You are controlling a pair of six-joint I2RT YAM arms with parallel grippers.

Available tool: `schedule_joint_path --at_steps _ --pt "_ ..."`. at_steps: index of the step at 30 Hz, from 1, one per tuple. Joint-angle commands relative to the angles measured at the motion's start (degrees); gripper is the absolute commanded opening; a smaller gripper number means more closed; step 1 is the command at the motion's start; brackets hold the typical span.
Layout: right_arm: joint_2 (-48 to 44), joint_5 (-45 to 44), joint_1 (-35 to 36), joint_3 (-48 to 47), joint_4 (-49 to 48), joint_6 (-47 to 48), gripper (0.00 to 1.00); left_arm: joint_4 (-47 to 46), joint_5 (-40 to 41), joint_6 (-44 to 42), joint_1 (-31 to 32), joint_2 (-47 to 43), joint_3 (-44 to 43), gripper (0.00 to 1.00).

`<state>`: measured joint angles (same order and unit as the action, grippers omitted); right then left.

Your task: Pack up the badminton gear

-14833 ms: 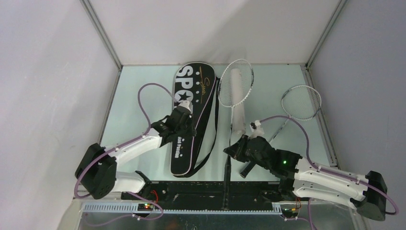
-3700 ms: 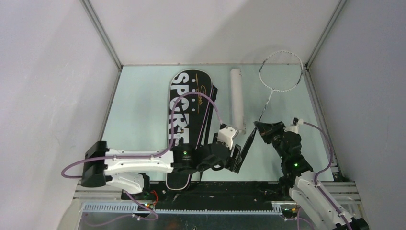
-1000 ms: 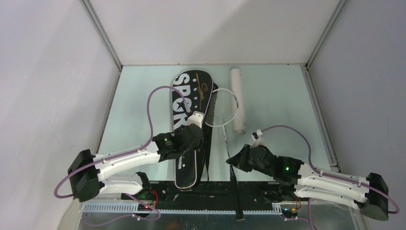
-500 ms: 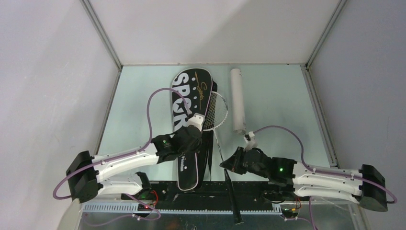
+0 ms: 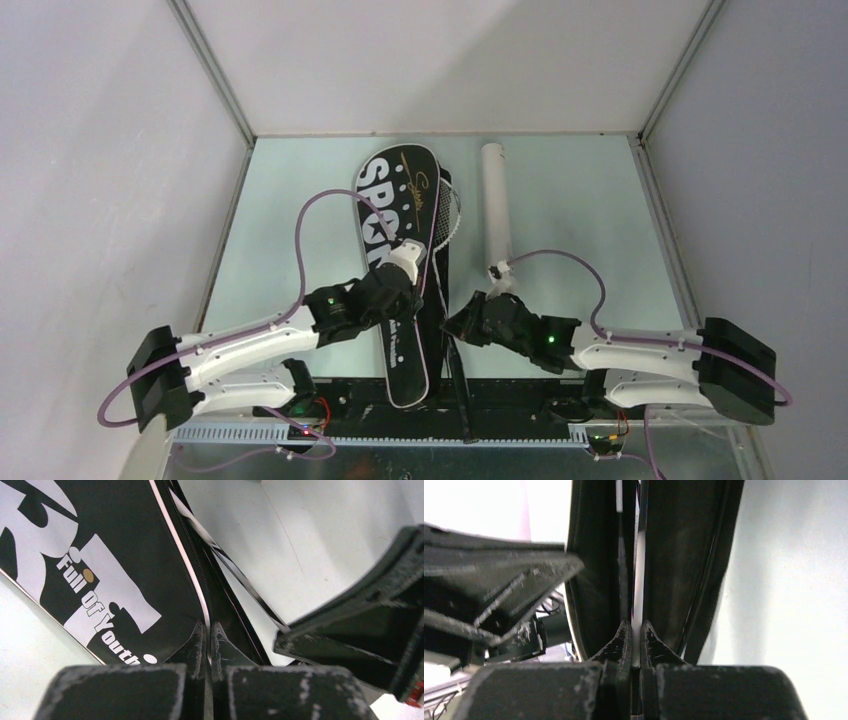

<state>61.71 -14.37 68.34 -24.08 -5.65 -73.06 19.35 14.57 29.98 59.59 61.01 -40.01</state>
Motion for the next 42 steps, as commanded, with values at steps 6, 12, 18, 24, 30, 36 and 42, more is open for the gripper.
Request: schedule_joint_path --at_steps 6,12,18,24,30,36,42 --pt "10.3 7.0 -6.9 -8.5 -15.0 4.9 0.00 -4.9 -4.9 1.5 0.0 -4.9 2.2 0.00" --pt "16.8 11.6 -8.3 -10.4 -18.0 4.9 0.00 -5.2 -4.6 0.9 0.0 -5.7 2.9 0.00" --pt "20.0 10.9 -10.1 -12.9 -19.0 7.7 0.00 -3.3 -2.3 1.4 0.0 -7.5 3.4 0.00" --pt "25.0 9.6 -12.1 -16.1 -19.6 9.9 0.00 -6.1 -6.3 4.9 0.0 -11.6 5.1 0.00" --pt "30.1 8.5 -12.8 -19.3 -22.3 8.7 0.00 -9.6 -9.8 9.4 0.0 -13.6 7.5 0.00" --pt "33.3 8.1 -14.0 -21.8 -24.9 6.9 0.00 -12.0 -9.4 12.7 0.0 -15.6 9.8 0.00" --pt "36.3 6.4 -14.5 -22.6 -27.6 5.8 0.00 -14.8 -9.2 16.8 0.0 -17.4 12.5 0.00"
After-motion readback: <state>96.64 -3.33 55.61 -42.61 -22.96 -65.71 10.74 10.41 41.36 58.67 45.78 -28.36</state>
